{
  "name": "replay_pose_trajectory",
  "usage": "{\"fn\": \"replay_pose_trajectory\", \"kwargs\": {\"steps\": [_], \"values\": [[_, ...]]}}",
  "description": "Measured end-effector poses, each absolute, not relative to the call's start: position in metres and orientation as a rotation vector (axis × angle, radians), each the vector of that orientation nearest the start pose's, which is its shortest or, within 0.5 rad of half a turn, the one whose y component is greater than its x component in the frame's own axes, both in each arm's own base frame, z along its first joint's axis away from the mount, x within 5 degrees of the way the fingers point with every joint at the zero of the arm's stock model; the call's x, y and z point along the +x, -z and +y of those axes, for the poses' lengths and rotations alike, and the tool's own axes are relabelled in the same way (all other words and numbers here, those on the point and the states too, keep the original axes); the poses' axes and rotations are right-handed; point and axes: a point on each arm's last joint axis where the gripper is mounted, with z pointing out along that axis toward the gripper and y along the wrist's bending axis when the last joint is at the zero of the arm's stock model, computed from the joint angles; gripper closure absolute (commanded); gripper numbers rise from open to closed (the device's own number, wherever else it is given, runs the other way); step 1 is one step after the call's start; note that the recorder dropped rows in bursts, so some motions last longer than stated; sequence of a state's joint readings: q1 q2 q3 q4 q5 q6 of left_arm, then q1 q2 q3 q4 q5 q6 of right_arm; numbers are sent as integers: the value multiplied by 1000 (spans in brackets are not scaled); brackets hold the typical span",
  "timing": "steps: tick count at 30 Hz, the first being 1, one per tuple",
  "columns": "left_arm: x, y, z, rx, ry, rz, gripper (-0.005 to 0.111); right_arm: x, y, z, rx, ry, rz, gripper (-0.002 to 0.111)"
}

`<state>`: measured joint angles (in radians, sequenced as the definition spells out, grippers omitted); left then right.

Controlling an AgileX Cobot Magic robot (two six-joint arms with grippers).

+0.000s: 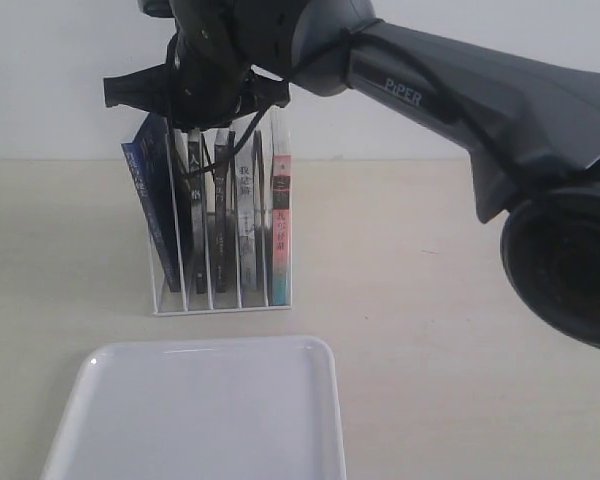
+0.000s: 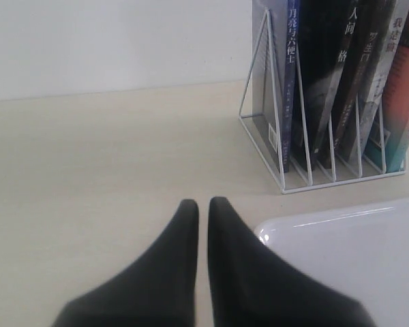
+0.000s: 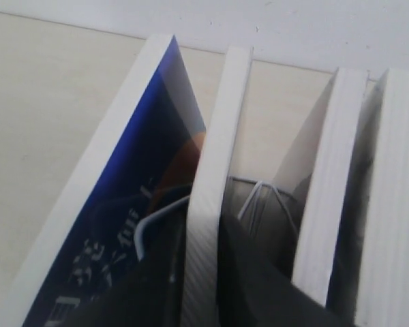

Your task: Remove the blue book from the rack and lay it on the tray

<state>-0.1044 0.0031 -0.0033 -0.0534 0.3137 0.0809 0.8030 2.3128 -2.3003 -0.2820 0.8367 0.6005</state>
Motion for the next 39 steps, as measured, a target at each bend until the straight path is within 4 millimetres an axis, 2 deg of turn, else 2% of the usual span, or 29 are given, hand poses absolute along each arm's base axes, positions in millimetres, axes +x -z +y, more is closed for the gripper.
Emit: {"fn": "replay_pose_trajectory", "kwargs": {"steps": [10, 17, 22, 30, 31, 33, 34, 36, 39], "values": [[54, -186, -7, 133, 68, 1792, 102, 373, -324, 359, -324, -410, 2257, 108], [54, -186, -7, 133, 68, 1792, 102, 368, -339, 354, -315, -422, 2242, 108], [54, -186, -7, 133, 68, 1792, 102, 366, -331, 360, -333, -413, 2259, 108], [54, -186, -7, 133, 68, 1792, 102, 374, -298, 369, -306, -389, 2325, 108], [54, -186, -7, 133, 68, 1792, 102, 374, -296, 370, -307, -387, 2327, 107], [54, -186, -7, 133, 68, 1792, 102, 376, -292, 371, -310, -389, 2326, 92], [54, -186, -7, 133, 68, 1792, 102, 376, -292, 371, -310, -389, 2326, 76], [54, -186, -7, 133, 68, 1792, 102, 376, -293, 372, -312, -402, 2312, 65], [54, -186, -7, 133, 68, 1792, 102, 377, -294, 373, -317, -408, 2296, 65]]}}
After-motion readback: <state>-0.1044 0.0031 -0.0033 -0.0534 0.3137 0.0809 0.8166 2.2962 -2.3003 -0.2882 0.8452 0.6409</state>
